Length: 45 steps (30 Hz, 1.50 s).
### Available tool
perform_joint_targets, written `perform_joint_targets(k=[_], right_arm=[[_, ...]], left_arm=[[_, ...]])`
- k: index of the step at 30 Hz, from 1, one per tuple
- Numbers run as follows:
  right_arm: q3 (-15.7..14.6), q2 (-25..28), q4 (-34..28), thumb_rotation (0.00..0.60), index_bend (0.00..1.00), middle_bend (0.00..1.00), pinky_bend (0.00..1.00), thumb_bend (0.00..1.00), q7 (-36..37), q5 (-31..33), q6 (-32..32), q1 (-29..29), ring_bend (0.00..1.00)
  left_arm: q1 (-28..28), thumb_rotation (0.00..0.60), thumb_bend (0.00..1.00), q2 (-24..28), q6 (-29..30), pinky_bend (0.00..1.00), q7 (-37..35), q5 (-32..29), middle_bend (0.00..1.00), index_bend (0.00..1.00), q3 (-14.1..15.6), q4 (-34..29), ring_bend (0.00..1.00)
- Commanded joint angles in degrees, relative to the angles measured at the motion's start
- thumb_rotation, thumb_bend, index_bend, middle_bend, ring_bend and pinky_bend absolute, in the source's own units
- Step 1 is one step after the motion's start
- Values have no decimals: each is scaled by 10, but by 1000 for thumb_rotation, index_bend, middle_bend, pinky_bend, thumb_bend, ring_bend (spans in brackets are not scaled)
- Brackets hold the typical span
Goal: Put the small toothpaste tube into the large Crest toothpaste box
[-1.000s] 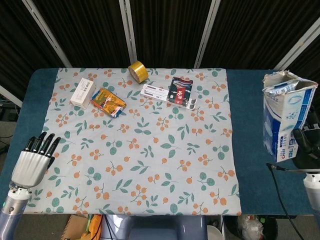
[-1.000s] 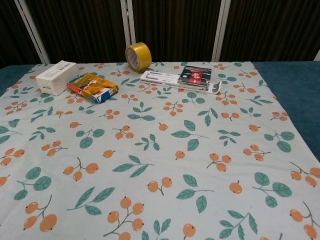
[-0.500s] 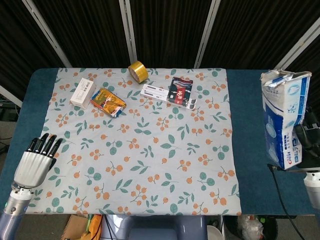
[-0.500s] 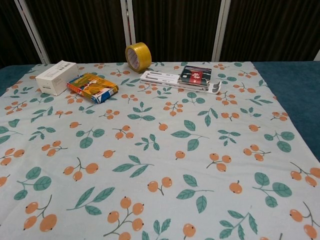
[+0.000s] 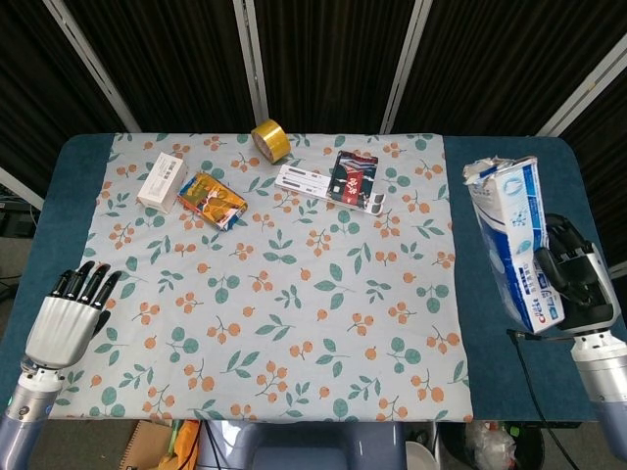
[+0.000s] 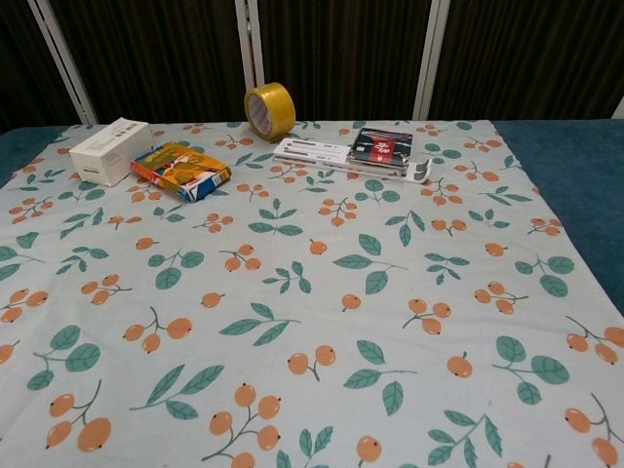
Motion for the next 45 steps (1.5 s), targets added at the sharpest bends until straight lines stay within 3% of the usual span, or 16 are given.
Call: perform_joint_targets(k=[1,9,23,38,42,45], right_arm=[[-30,-34,31,600,433,563,557,380,-155,17,-28,22,502],[-86,-124,63,600,455,567,557,388,-364,26,-52,46,507],[-130,-285,110,600,463,571,557,390,-586,70,-46,65,509],[-154,-430,206,600,463,570,551,391,-712,80,-1,55,500],[-166,-442,219,600,433,554,468,390,-747,66,-5,59,426],[-173,-445,223,600,358,485,379,391,-782,55,-6,62,351]], left_arm=[[1,600,38,1,-1,342,-1,2,254,255,-2,-2,233],[4,600,38,2,-8,342,-6,10,254,255,-8,-4,233],[4,600,38,3,-16,342,-20,24,253,255,-9,-5,232],[8,600,38,11,-23,329,-43,26,249,255,-13,-12,233],[9,600,38,12,-25,329,-45,27,249,255,-13,-16,232],[10,600,38,13,-27,329,-45,26,248,255,-14,-19,232]])
